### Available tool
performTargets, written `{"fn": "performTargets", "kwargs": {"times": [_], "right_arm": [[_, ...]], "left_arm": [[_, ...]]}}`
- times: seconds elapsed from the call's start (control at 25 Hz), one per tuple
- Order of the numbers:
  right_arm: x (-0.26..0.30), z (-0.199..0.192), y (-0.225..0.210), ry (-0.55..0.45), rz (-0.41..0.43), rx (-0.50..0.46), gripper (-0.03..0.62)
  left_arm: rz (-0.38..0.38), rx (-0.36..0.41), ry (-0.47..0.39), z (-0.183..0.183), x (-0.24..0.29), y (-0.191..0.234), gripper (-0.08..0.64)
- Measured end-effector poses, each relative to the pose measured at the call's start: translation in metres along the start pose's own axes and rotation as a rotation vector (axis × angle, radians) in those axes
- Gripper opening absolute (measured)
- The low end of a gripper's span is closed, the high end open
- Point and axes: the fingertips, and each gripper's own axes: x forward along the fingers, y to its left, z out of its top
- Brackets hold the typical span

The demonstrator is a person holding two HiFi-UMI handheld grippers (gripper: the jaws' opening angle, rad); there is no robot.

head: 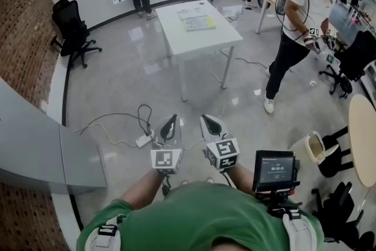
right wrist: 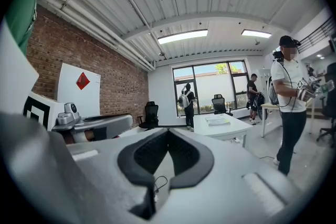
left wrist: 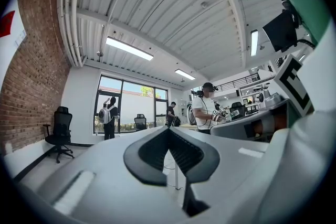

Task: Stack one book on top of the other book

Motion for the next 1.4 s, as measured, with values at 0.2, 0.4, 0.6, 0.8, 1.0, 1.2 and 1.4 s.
{"fn": "performTargets", "kwargs": {"times": [0.2, 0.4, 0.6, 0.8, 1.0, 1.2, 1.4], "right_arm": [[0.0, 0.002, -0.001, -0.002, -0.007, -0.005, 0.002], [0.0, 0.003, -0.003, -0.001, -0.016, -0.007, 0.003], [-0.001, 0.004, -0.004, -0.002, -0.016, -0.013, 0.002], [0.002, 0.005, -0.005, 0.001, -0.006, -0.016, 0.003], [0.005, 0.008, -0.001, -0.003, 0.012, -0.019, 0.002], [0.011, 0.004, 0.015, 0.012, 0.044, -0.016, 0.003], [0.019, -0.002, 0.028, 0.026, 0.068, -0.024, 0.003]], "left_arm": [[-0.008, -0.007, -0.006, 0.003, 0.003, -0.001, 0.006], [-0.012, -0.013, -0.018, 0.008, 0.005, -0.001, 0.005], [-0.005, -0.028, -0.021, 0.01, 0.006, -0.002, 0.005], [0.0, -0.028, -0.031, 0.012, 0.008, -0.002, 0.005], [0.026, -0.024, -0.027, 0.011, 0.008, 0.002, 0.005], [0.059, -0.023, -0.012, 0.014, -0.005, 0.016, 0.005], [0.105, -0.028, -0.003, 0.009, -0.018, 0.035, 0.005]]}}
